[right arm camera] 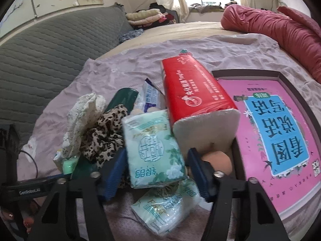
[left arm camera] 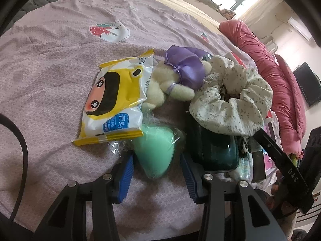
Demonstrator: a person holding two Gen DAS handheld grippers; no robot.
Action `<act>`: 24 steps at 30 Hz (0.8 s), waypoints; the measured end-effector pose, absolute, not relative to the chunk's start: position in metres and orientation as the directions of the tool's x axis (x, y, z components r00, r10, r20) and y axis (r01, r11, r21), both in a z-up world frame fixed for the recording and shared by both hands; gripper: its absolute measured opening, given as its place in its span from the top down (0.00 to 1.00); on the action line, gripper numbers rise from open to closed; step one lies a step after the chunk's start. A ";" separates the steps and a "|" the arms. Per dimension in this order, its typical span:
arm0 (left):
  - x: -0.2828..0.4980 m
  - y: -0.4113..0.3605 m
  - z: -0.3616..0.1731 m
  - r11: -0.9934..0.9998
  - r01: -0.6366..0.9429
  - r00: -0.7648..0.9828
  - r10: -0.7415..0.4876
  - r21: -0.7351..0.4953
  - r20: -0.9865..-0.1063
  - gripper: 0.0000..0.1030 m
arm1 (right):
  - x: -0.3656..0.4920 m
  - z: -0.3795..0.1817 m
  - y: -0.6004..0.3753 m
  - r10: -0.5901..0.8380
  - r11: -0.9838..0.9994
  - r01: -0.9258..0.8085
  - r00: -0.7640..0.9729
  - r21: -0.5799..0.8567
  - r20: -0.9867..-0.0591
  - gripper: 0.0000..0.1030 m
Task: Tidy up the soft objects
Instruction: 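Grasp the mint-green bagged sponge with the left gripper while the right grasps the small green tissue pack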
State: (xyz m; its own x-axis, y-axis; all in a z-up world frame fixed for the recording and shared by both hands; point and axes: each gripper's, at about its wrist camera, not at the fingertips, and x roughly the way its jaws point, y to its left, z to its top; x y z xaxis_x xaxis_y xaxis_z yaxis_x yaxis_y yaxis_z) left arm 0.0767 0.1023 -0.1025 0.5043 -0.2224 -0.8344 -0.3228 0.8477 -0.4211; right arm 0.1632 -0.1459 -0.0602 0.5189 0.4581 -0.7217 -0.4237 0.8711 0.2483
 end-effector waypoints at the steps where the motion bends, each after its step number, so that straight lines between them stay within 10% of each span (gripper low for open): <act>1: 0.078 0.102 -0.103 0.847 -0.325 0.504 -0.221 -0.420 -0.835 0.55 | 0.162 -0.061 -0.144 0.459 0.869 -0.431 0.519 0.243 -0.721 0.45; 24: 0.068 0.088 -0.088 0.872 -0.275 0.542 -0.207 -0.405 -0.814 0.64 | 0.121 -0.024 -0.170 0.456 0.879 -0.436 0.649 0.192 -0.610 0.50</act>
